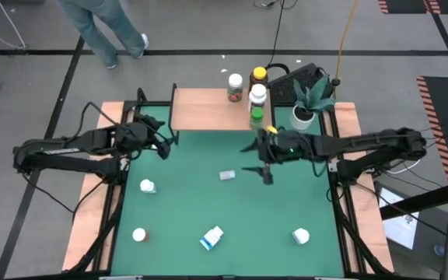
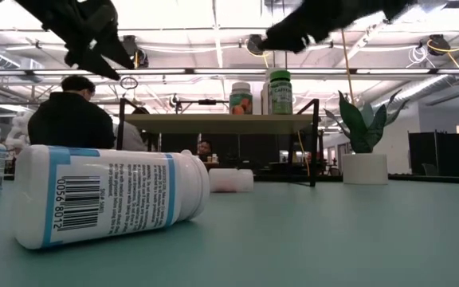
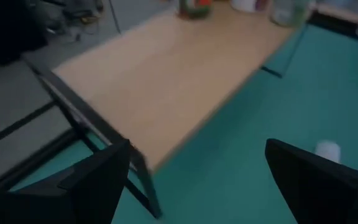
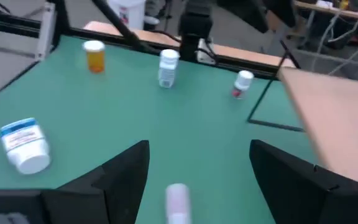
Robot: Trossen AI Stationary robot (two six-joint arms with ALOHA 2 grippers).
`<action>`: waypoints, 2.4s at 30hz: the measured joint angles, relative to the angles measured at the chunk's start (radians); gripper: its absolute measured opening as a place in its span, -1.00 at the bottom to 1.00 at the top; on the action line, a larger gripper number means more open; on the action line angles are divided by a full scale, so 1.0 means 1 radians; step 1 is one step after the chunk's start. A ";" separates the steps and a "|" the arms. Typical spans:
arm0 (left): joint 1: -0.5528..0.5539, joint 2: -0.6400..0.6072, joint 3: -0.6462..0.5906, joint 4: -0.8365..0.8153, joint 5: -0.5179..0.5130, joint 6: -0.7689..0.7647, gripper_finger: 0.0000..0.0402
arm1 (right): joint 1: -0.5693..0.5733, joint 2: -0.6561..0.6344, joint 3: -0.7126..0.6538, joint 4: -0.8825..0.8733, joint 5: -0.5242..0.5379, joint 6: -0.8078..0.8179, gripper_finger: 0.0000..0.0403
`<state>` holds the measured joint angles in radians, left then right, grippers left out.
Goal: Pick and place medicine bottles onto shelf by color
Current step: Put the top left blue white medicine bottle on the shelf
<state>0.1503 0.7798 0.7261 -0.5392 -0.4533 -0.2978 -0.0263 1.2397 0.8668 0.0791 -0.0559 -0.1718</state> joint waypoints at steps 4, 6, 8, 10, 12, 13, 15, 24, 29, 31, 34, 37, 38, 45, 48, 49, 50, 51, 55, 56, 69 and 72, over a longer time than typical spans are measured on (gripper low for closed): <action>-0.031 0.090 0.000 0.063 0.018 0.035 0.86 | 0.018 -0.057 -0.147 0.174 0.000 0.028 0.34; -0.048 0.131 0.000 0.091 0.037 0.080 0.86 | 0.017 -0.071 -0.186 0.241 0.000 0.029 0.34; -0.064 0.167 0.000 0.115 0.066 0.130 0.86 | 0.017 -0.073 -0.206 0.278 0.001 0.029 0.34; -0.080 0.189 0.000 0.110 0.071 0.157 0.86 | 0.017 -0.073 -0.207 0.304 0.002 0.030 0.34; -0.091 0.196 0.003 0.070 0.071 0.121 0.86 | 0.017 -0.074 -0.206 0.321 0.002 0.033 0.34; -0.098 0.193 0.003 0.019 0.071 0.098 0.86 | 0.017 -0.074 -0.206 0.316 0.002 0.033 0.34; -0.109 0.184 0.011 -0.115 0.082 0.034 0.86 | 0.017 -0.073 -0.207 0.304 0.002 0.033 0.34; -0.187 0.160 0.082 -0.607 0.363 -0.214 0.86 | 0.031 -0.019 -0.207 0.315 0.000 0.041 0.34; -0.278 0.162 0.015 -0.624 0.402 -0.267 0.86 | 0.049 0.043 -0.207 0.323 -0.001 0.032 0.34; -0.312 0.163 -0.011 -0.623 0.404 -0.290 0.86 | 0.051 0.068 -0.207 0.345 -0.001 0.029 0.34; -0.358 0.163 -0.031 -0.624 0.410 -0.299 0.86 | 0.051 0.102 -0.207 0.379 -0.001 0.027 0.34; -0.393 0.162 -0.031 -0.619 0.412 -0.286 0.86 | 0.051 0.120 -0.207 0.398 -0.001 0.020 0.34; -0.401 0.163 -0.031 -0.620 0.412 -0.285 0.86 | 0.051 0.124 -0.207 0.404 -0.001 0.020 0.34; -0.440 0.175 -0.043 -0.606 0.408 -0.285 0.86 | 0.051 0.132 -0.207 0.419 -0.001 0.021 0.34; -0.448 0.198 -0.080 -0.579 0.419 -0.286 0.76 | 0.051 0.132 -0.207 0.419 -0.001 0.021 0.34; -0.450 0.209 -0.093 -0.565 0.432 -0.284 0.71 | 0.051 0.132 -0.207 0.419 -0.001 0.021 0.34; -0.453 0.221 -0.106 -0.554 0.443 -0.284 0.64 | 0.051 0.132 -0.207 0.418 -0.001 0.021 0.34; -0.454 0.231 -0.114 -0.552 0.450 -0.284 0.56 | 0.051 0.132 -0.207 0.418 -0.001 0.021 0.34; -0.454 0.267 -0.121 -0.546 0.453 -0.301 0.21 | 0.051 0.132 -0.207 0.425 -0.001 0.021 0.34; -0.454 0.272 -0.121 -0.542 0.453 -0.301 0.13 | 0.051 0.132 -0.207 0.428 -0.001 0.021 0.34; -0.453 0.276 -0.094 -0.218 0.389 -0.297 0.03 | 0.043 0.243 -0.206 0.715 -0.183 0.117 0.34; -0.451 0.277 -0.085 -0.115 0.334 -0.279 0.02 | 0.033 0.310 -0.206 0.781 -0.182 0.153 0.34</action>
<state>-0.3009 1.0565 0.6414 -0.6544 -0.1198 -0.5765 0.0065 1.5495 0.6609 0.8603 -0.2379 -0.0189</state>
